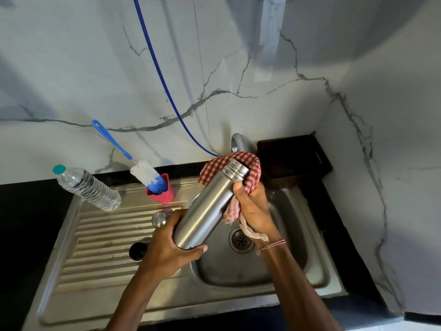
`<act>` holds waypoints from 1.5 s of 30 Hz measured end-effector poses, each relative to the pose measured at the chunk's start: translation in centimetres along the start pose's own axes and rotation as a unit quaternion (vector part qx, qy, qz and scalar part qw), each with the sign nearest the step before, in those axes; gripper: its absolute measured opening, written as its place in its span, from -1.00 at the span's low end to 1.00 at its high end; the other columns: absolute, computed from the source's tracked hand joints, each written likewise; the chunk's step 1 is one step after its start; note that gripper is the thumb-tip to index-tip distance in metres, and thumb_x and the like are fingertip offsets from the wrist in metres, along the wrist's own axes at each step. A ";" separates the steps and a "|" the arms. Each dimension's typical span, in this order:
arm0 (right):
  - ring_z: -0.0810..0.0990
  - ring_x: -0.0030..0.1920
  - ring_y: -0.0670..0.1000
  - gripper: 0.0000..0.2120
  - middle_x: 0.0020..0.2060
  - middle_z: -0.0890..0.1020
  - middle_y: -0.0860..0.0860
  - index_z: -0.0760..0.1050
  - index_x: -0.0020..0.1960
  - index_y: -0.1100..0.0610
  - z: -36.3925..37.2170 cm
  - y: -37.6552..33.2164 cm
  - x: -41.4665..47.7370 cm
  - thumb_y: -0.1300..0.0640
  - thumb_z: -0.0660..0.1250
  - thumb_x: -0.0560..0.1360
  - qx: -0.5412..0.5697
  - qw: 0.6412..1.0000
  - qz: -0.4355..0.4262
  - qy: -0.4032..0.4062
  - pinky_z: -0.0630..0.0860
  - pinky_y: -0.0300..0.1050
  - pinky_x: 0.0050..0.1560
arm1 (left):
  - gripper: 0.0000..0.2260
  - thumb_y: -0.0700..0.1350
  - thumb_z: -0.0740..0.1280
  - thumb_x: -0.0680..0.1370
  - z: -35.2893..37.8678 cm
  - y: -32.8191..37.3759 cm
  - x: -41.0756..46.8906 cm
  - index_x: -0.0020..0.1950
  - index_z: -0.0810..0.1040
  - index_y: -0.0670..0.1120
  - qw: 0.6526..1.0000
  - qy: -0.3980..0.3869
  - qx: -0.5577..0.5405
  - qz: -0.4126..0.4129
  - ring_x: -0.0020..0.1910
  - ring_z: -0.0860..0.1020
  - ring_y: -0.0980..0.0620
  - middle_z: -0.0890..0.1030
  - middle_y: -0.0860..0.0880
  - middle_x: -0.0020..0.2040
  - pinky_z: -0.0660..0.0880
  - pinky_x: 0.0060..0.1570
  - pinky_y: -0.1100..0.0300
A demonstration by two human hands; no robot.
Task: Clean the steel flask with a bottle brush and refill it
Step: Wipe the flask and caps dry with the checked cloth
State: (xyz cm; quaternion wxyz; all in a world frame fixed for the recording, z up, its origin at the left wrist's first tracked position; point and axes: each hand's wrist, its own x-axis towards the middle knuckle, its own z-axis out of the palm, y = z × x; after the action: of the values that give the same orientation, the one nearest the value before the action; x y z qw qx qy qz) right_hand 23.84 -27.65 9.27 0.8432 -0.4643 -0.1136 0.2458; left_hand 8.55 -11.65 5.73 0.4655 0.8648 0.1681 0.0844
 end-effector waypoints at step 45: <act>0.70 0.08 0.16 -0.41 0.09 0.69 0.21 0.58 0.26 0.13 -0.8 -0.2 -1.9 -0.10 0.63 0.34 0.069 0.994 -0.030 0.076 0.66 0.01 0.05 | -0.47 0.30 0.19 0.63 3.1 2.4 0.4 0.08 0.60 -0.17 0.921 0.073 -0.325 -0.201 -0.53 0.49 0.11 0.64 -0.04 -0.26 0.38 -0.61 0.27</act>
State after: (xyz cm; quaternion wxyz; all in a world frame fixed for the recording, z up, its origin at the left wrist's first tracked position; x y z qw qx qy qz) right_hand 22.62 -29.31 9.09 0.8866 -0.4185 -0.0463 0.1916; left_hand 10.35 -15.12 6.02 0.7147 0.6052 0.3355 0.1020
